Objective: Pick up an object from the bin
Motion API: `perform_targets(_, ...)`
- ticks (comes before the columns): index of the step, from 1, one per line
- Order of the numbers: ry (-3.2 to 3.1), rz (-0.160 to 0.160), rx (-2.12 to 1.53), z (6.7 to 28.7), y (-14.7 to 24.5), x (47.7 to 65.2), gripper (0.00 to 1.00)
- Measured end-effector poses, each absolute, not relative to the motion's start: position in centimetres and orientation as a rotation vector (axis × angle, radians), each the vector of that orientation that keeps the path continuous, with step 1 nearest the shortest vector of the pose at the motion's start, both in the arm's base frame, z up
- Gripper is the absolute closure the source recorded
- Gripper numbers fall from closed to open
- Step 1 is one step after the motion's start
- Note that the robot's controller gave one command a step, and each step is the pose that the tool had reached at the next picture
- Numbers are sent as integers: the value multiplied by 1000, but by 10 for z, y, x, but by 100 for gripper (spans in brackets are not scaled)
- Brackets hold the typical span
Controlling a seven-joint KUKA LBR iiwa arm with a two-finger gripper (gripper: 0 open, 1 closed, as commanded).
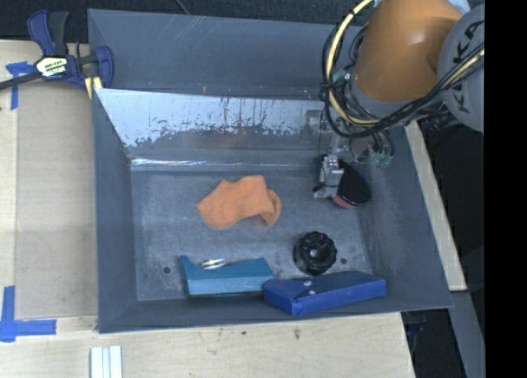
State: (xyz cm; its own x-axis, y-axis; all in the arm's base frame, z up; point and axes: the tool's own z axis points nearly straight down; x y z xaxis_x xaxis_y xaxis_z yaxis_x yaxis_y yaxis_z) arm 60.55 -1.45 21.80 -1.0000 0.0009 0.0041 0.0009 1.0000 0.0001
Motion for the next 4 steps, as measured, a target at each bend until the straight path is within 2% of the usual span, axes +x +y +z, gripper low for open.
perform_targets(1, -3146, 0, -1, 223, -15, 607, 0)
perform_targets(2, -3149, 2, 94, 179, 16, 612, 0)
perform_targets(3, -3145, -1, -30, 141, 38, 605, 0)
perform_targets(4, -3135, -2, -244, 101, 67, 613, 0)
